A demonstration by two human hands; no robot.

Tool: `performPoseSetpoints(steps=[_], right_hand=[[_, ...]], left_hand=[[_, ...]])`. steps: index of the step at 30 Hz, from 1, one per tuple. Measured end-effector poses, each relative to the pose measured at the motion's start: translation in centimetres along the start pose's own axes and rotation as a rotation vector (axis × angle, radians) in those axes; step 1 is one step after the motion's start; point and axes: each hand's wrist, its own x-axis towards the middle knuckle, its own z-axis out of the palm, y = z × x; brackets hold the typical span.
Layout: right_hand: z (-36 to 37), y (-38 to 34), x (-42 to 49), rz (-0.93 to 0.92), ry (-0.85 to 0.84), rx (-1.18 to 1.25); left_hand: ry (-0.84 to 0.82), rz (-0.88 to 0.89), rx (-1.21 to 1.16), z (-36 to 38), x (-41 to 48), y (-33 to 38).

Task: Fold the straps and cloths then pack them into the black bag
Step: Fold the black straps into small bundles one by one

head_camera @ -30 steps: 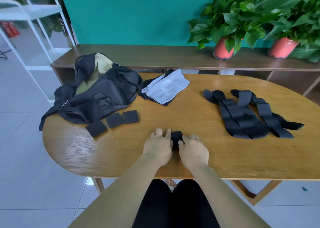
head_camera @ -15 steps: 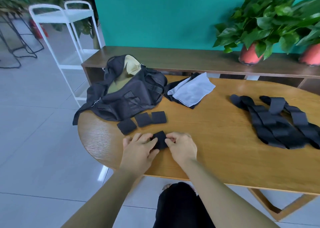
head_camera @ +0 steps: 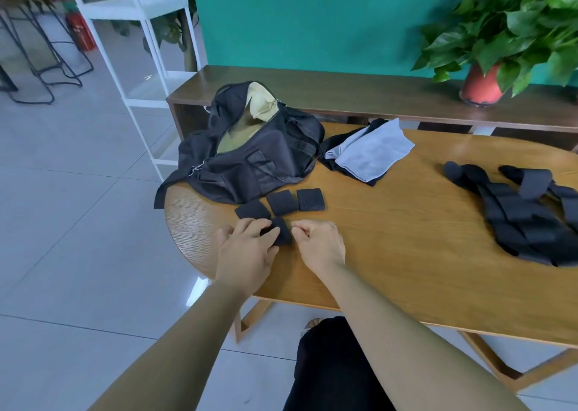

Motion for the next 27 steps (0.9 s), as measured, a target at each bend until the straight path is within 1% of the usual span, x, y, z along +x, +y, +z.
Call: performPoseSetpoints(steps=[4,7,13,22,24,27], right_hand=[[-2.0,1.7,-0.1,0.053,-0.009,0.045],[-4.7,4.4,0.0,0.117,0.029,0.068],[-11.8,10.9,-0.1,0.248,0.201,0.115],[-20.8,20.4,-1.2,0.283,0.447,0.101],[-22.4,22.3,-1.6,0.298,0.512,0.073],[-24.4,25.2,-2.0,0.321,0.576,-0.064]], left_hand=[[0.024,0.064,-0.041,0.2,0.7,1.4],[0.022,0.114,-0.055,0.3,1.6,3.8],[-0.022,0.253,-0.113,0.3,4.1,11.1],[-0.115,0.379,-0.185,1.3,7.1,22.9],[-0.117,0.403,-0.219,1.7,7.7,25.4],[-0.141,0.424,-0.256,2.2,8.6,29.0]])
